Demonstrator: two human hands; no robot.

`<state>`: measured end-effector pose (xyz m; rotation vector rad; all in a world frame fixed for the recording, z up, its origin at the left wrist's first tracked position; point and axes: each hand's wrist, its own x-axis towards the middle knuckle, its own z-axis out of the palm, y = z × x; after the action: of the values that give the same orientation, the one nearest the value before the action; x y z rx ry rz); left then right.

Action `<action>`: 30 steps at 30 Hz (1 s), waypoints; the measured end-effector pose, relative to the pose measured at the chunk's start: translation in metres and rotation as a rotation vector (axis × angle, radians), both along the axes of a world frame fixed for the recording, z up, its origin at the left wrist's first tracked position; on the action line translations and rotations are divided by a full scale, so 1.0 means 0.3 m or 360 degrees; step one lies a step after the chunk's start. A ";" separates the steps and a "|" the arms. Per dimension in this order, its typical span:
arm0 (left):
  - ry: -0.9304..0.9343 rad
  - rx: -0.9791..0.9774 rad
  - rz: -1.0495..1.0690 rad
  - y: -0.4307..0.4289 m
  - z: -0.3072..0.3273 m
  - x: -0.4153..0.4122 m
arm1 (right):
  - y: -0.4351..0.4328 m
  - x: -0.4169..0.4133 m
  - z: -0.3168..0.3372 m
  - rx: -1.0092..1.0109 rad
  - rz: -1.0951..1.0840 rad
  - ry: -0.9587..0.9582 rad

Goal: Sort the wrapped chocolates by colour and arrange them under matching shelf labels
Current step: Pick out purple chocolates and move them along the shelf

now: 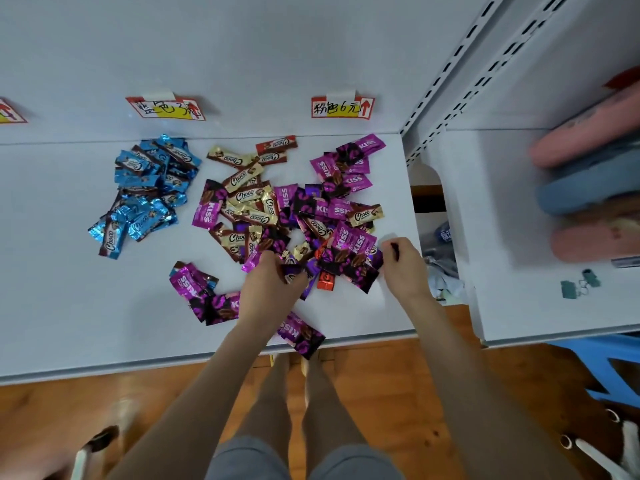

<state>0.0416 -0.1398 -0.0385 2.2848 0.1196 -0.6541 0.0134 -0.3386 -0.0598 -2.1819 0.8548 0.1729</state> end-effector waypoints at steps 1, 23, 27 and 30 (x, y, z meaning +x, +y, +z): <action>-0.0034 -0.0015 0.0000 0.000 0.002 0.008 | 0.003 0.006 0.001 -0.0008 0.0035 0.0012; -0.0100 0.0597 -0.0519 -0.085 -0.076 -0.003 | 0.074 0.096 0.056 -0.0049 0.0602 -0.0334; 0.0032 0.0459 -0.0366 -0.080 -0.061 0.021 | 0.088 0.135 0.066 -0.0076 0.0797 -0.0307; 0.0031 0.0346 -0.0249 -0.067 -0.056 0.023 | 0.103 0.155 0.075 -0.0056 0.0915 -0.0277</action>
<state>0.0485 -0.1599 -0.0552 2.5157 0.0215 -0.7768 0.0601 -0.3077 -0.0374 -2.3831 0.1191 0.2442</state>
